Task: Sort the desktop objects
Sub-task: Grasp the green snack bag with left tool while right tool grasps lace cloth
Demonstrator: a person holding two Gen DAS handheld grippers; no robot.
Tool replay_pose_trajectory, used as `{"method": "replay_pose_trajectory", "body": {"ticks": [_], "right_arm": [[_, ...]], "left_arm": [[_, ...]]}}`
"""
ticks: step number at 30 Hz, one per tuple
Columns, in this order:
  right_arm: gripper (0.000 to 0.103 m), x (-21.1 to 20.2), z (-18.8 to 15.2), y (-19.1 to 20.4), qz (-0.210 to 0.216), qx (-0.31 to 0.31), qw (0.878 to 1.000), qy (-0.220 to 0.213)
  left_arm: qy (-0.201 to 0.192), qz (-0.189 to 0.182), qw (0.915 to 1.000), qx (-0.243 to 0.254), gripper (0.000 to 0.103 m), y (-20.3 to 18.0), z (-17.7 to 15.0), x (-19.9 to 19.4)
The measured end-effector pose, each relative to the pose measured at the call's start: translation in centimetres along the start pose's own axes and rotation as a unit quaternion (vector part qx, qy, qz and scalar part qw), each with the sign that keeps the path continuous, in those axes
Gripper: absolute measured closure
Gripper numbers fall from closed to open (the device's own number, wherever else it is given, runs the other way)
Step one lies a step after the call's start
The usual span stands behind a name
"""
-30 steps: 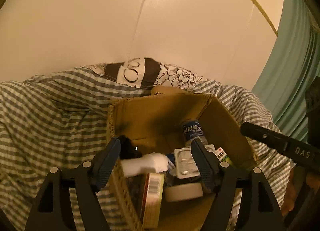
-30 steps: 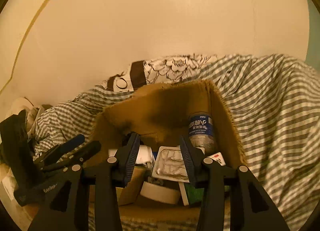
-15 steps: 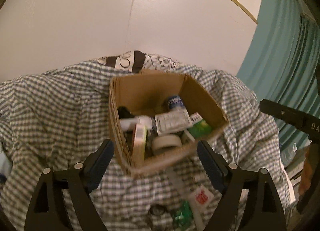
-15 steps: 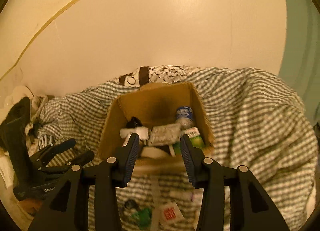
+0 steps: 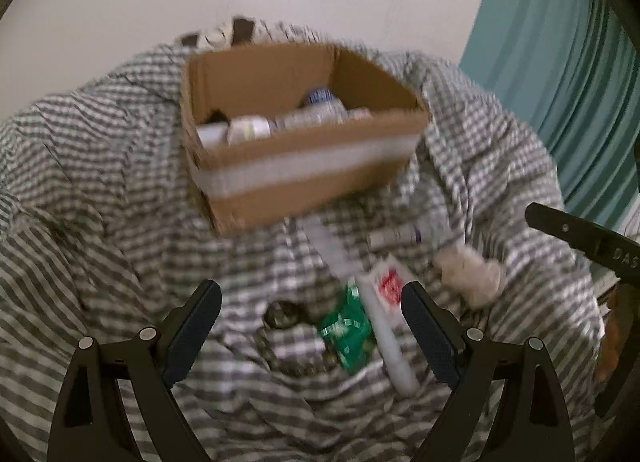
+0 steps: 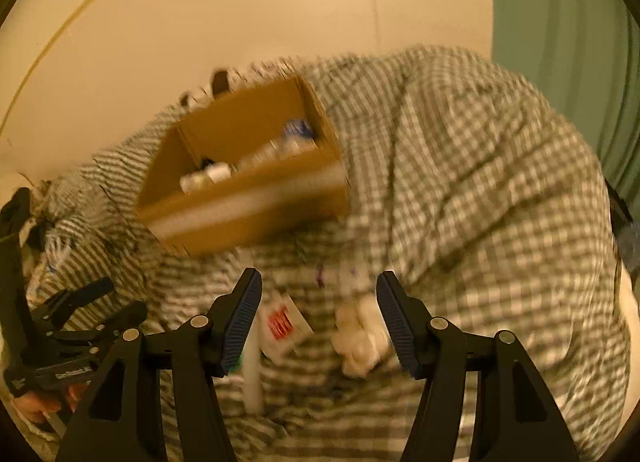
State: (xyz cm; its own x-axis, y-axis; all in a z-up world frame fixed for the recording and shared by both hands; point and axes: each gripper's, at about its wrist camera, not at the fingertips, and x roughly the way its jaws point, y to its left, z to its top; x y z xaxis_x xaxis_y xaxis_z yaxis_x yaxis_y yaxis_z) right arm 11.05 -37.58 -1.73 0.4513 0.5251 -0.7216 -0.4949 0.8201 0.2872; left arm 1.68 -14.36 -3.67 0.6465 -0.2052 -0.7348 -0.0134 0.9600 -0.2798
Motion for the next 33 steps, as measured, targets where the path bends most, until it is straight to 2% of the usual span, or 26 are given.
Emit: {"method": "replay_pose_trajectory", "body": {"ticks": [6, 10, 15, 18, 20, 21, 23, 25, 27, 31, 33], "right_arm": [[0.043, 4.7, -2.4, -1.1, 0.000, 0.013, 0.998, 0.066], [0.043, 6.1, -2.5, -1.4, -0.003, 0.013, 0.997, 0.078], [0.043, 8.5, -2.7, -1.4, -0.011, 0.015, 0.993, 0.114], [0.043, 9.5, -2.6, -1.9, -0.006, 0.023, 0.992, 0.127], [0.045, 9.9, -2.6, -2.1, -0.006, 0.025, 0.991, 0.133], [0.047, 10.0, -2.6, -2.2, -0.005, 0.026, 0.990, 0.137], [0.052, 10.3, -2.8, -2.3, -0.002, 0.027, 0.989, 0.145], [0.058, 10.5, -2.9, -2.3, 0.000, 0.028, 0.988, 0.151], [0.072, 10.7, -3.0, -2.3, 0.001, 0.028, 0.987, 0.158], [0.077, 10.9, -3.2, -2.2, -0.004, 0.025, 0.986, 0.167], [0.085, 10.8, -3.3, -2.2, -0.008, 0.025, 0.986, 0.165]], "left_arm": [[0.051, -0.005, 0.9987, 0.007, 0.009, -0.8, -1.8, 3.0], [0.080, -0.018, 0.9966, 0.001, 0.009, -1.2, -2.3, 5.0], [0.132, -0.036, 0.9903, 0.025, 0.010, -2.1, -2.5, 8.2], [0.139, -0.034, 0.9895, 0.023, 0.022, -1.9, -2.2, 9.4], [0.145, -0.041, 0.9884, 0.021, 0.040, -1.8, -2.2, 10.0], [0.146, -0.044, 0.9879, 0.024, 0.044, -1.8, -2.2, 10.2], [0.142, -0.062, 0.9873, 0.037, 0.060, -2.1, -2.2, 10.2], [0.134, -0.058, 0.9880, 0.051, 0.064, -2.4, -2.3, 10.0], [0.130, -0.060, 0.9881, 0.057, 0.066, -2.4, -2.4, 9.8], [0.125, -0.060, 0.9893, 0.045, 0.069, -1.7, -2.4, 9.3], [0.119, -0.058, 0.9904, 0.041, 0.070, -1.3, -2.4, 8.8]]}}
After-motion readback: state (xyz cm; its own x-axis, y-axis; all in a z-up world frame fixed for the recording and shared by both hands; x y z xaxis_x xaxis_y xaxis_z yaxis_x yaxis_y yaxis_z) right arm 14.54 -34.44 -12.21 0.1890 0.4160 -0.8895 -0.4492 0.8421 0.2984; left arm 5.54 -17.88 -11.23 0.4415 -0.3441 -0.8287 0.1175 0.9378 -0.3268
